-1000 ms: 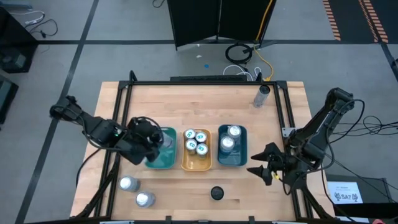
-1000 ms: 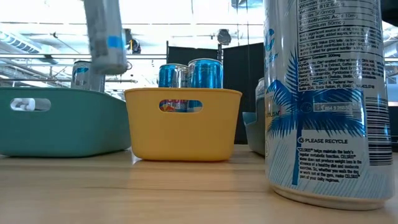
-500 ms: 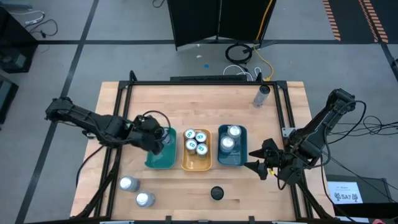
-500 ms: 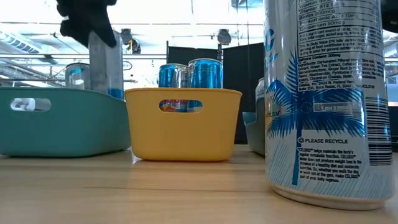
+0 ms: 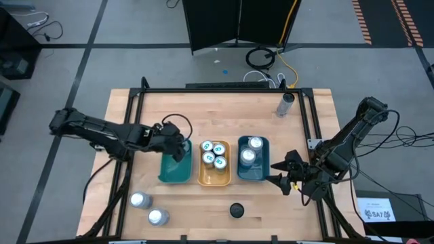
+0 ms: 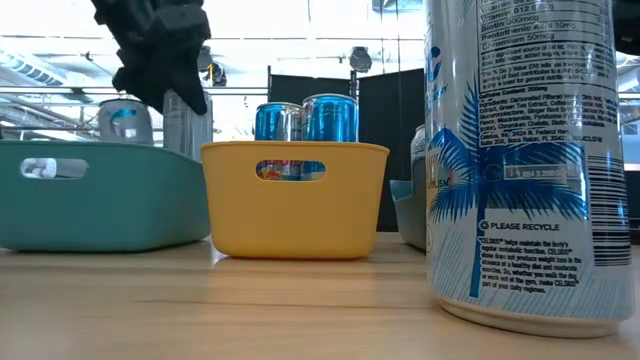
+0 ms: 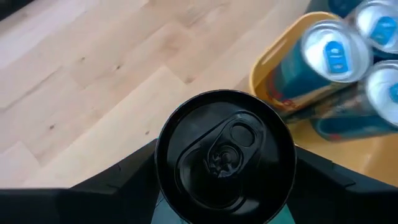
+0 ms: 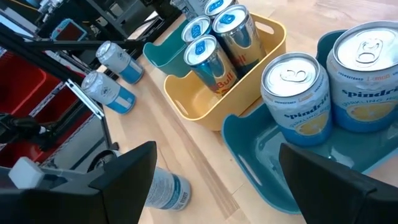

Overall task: Sort soda cans
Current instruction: Put the top bottom left black can into the light green bin and adjust the can

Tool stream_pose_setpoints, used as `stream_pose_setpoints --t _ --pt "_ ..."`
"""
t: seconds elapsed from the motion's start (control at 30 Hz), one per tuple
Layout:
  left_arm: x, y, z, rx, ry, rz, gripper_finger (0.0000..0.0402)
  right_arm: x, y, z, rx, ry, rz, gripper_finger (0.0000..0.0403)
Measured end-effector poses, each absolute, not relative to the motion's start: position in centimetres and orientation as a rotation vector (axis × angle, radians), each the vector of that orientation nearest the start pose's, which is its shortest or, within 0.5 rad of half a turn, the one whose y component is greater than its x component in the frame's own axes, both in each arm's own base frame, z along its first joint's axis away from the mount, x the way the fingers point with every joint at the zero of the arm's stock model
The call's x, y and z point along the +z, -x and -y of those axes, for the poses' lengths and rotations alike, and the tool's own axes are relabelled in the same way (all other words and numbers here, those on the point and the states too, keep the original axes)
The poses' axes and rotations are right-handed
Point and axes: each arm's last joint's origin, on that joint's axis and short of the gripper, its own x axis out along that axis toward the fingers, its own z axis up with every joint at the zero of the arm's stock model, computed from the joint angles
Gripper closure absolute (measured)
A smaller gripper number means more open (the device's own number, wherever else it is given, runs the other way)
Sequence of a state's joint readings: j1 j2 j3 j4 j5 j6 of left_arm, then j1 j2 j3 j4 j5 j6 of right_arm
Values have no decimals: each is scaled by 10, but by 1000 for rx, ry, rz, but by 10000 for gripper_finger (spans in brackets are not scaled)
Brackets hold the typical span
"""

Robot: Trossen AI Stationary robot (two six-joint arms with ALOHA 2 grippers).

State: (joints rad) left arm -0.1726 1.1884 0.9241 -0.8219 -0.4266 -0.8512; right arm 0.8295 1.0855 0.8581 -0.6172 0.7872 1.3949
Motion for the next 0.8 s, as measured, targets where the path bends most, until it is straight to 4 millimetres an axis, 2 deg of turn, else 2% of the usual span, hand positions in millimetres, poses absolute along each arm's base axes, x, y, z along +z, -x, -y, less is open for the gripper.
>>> stream_pose_setpoints --t 0.33,0.8 --pt "239 -236 28 672 421 -906 120 274 -155 -139 -339 -715 -488 71" --pt "239 -241 26 685 500 -867 120 274 -155 -139 -338 -710 -491 71"
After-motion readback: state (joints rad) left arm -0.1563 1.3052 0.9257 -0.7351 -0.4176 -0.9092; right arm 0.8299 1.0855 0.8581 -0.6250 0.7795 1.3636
